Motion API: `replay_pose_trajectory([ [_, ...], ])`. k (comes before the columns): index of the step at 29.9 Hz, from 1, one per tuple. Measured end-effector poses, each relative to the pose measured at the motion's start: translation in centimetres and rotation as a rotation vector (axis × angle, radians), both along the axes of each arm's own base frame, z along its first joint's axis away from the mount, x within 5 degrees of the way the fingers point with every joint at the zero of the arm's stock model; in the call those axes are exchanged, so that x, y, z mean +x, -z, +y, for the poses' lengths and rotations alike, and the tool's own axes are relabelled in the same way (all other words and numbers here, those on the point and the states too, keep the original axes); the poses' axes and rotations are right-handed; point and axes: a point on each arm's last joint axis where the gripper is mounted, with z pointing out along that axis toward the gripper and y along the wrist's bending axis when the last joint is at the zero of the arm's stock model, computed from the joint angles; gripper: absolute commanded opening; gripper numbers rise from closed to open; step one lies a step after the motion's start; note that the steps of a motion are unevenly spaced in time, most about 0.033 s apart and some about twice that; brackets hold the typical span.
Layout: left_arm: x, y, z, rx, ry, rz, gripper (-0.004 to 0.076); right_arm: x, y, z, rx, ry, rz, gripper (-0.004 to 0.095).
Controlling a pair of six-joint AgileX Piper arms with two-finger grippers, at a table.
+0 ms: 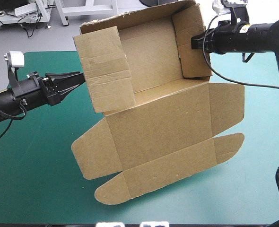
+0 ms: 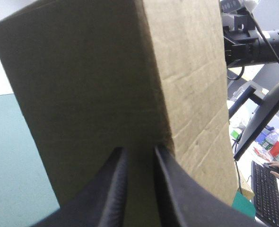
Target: Fold the box
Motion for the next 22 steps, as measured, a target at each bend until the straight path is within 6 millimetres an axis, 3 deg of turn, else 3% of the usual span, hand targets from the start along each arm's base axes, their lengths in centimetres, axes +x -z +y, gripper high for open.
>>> replay_pose_trajectory([
  [3,0.0,0.0,0.0,0.002,0.0,0.0,0.0377,0.0,0.0,0.0,0.001,0.001,-0.002,-0.0004],
  [14,-0.1,-0.3,-0.1,-0.032,0.009,-0.007,0.0382,0.0,0.0,0.0,0.003,0.002,-0.004,-0.0004],
  [22,0.1,0.1,0.0,0.006,-0.009,0.0,0.0382,-0.4,0.1,2.7,-0.043,-0.033,-0.023,-0.0004],
])
